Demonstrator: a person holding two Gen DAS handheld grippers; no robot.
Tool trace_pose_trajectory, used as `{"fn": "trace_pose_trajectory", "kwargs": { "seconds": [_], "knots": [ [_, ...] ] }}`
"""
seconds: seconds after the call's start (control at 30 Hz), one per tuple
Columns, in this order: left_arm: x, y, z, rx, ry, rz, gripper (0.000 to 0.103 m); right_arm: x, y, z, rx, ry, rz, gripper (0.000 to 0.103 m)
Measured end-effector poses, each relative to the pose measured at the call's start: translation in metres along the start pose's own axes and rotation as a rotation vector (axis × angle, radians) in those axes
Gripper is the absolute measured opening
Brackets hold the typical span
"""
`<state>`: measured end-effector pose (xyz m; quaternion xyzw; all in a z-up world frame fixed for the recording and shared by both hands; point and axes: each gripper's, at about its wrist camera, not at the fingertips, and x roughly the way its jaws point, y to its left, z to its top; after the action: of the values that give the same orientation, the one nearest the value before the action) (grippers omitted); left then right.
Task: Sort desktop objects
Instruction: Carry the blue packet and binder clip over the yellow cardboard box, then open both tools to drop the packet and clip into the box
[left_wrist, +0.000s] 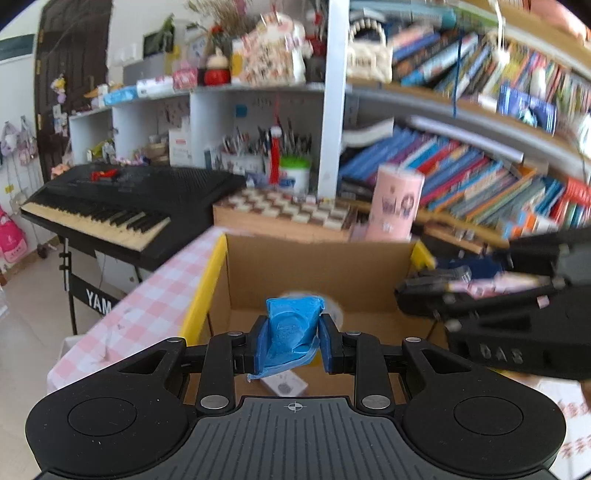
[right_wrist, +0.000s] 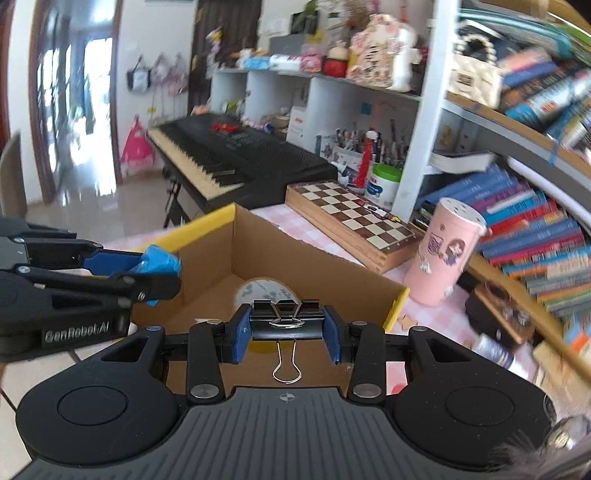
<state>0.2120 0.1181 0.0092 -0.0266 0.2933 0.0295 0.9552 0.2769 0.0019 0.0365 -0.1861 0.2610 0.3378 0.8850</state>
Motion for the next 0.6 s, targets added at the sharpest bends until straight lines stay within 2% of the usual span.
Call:
{"fn": "trace_pose_trajectory", "kwargs": {
  "seconds": [0.2,0.47,0.6],
  "knots": [
    [0.035,-0.011,-0.006,0.064,0.098,0.027,0.026,0.047,0.002,0.002,-0.146,0.127,0.046,0.038],
    [0.058,-0.018,-0.012,0.100,0.191,0.037,0.026,0.086,0.007,0.000,-0.332,0.256,0.098,0.038],
    [0.063,-0.019,-0.014,0.094,0.218,0.039,0.026,0.102,0.008,-0.004,-0.387,0.326,0.109,0.038]
  ]
}}
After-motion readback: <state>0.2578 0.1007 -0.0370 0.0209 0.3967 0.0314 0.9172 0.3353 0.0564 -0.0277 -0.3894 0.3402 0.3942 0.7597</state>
